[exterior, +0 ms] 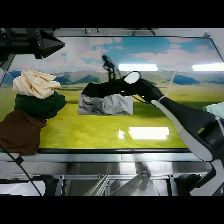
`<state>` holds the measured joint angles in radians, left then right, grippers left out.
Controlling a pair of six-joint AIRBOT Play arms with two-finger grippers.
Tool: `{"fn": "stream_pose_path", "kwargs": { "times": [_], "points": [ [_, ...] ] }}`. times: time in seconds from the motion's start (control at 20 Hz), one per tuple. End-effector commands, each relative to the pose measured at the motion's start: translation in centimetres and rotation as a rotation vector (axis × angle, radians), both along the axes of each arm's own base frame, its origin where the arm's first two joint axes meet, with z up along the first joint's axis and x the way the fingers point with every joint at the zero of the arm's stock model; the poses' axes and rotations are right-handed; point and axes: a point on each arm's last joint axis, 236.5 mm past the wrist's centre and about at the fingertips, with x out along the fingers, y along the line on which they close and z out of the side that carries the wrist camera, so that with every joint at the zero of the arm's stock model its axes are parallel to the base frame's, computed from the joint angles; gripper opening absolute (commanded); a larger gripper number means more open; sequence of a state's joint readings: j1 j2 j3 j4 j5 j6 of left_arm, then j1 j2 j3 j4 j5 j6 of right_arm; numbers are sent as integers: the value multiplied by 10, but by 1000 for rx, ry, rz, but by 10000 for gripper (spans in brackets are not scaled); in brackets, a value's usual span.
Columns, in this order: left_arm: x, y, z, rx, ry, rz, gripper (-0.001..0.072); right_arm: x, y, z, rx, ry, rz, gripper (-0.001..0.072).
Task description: Fold the shirts.
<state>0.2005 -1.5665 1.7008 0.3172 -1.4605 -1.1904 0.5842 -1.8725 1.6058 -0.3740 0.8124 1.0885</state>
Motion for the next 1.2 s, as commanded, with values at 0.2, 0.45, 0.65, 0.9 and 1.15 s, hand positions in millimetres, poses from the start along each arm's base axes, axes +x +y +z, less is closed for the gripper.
{"fn": "stream_pose_path", "kwargs": {
  "times": [0.2, 0.45, 0.65, 0.9, 1.15],
  "points": [
    [-31, 25, -28, -102, 25, 18, 121, 7, -83, 38, 12, 128, 119, 164],
    [-66, -1, -43, -133, 39, -77, 122, 39, -240, -7, -283, 274, -160, 452],
    [-71, -19, -23, -223, 13, -105, 126, 34, -293, -73, -353, 428, -299, 659],
    [-76, -40, -12, -272, 6, -148, 231, 27, -251, -121, -282, 516, -259, 659],
    [-81, -53, -12, -273, 10, -177, 231, 16, -169, -131, -47, 587, -170, 480]
  ]
}}
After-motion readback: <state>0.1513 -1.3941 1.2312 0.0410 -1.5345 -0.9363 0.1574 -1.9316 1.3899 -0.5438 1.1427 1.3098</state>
